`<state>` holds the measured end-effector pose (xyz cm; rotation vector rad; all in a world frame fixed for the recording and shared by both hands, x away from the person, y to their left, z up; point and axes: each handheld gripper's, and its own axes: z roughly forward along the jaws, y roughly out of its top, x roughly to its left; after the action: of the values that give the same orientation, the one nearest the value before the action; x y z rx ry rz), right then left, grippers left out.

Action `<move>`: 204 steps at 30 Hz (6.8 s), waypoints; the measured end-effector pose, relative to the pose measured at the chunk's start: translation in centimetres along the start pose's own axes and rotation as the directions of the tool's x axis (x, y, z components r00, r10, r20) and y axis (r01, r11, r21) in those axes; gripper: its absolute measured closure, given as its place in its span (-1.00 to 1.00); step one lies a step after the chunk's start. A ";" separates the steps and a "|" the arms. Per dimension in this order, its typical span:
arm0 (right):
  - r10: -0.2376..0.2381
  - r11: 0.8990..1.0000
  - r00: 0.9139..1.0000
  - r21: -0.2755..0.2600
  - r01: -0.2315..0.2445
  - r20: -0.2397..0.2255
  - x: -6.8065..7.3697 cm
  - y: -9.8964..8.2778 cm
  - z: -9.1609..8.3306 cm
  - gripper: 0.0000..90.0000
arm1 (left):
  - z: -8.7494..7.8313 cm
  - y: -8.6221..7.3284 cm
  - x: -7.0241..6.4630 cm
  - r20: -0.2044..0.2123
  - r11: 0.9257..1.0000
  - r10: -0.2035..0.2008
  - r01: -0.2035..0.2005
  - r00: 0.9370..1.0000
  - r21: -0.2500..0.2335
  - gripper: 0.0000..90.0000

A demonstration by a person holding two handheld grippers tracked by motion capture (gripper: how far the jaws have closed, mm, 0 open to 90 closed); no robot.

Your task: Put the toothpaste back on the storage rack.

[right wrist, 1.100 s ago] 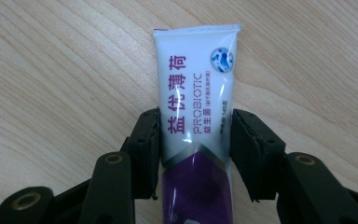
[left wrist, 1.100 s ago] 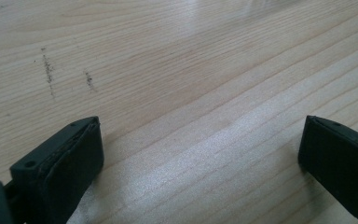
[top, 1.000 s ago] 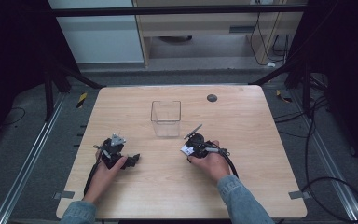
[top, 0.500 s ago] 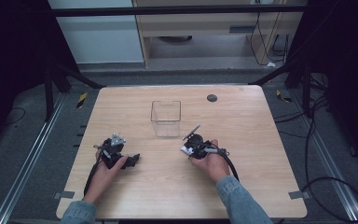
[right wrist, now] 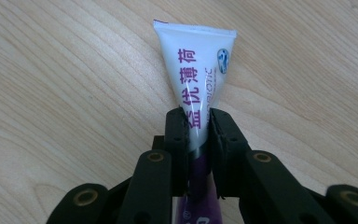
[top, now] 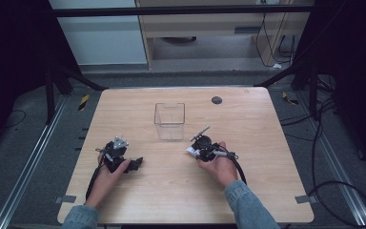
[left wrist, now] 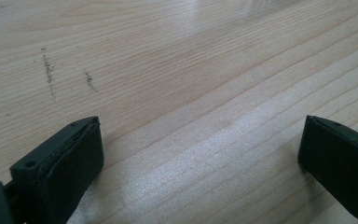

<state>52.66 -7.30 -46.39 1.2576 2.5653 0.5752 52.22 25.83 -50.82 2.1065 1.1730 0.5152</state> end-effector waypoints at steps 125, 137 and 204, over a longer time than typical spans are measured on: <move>0.168 0.701 0.985 -0.707 -0.097 0.031 -2.8 4.5 -13.1 0.83 | 0.0 0.0 0.0 0.001 1.000 -0.001 0.001 1.000 -0.001 -1.00; 0.160 0.665 0.986 -0.743 -0.074 0.046 -2.3 6.5 -14.8 0.83 | 0.1 0.0 0.0 0.000 1.000 -0.004 0.004 1.000 -0.001 -1.00; 0.090 0.723 0.996 -0.689 -0.055 0.015 0.6 13.1 -6.5 0.83 | 0.0 0.0 0.0 0.000 1.000 -0.001 0.001 1.000 0.000 -1.00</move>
<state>59.16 -1.15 -34.76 1.0594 1.9316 1.3426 52.27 25.78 -50.82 2.1058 1.1740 0.5148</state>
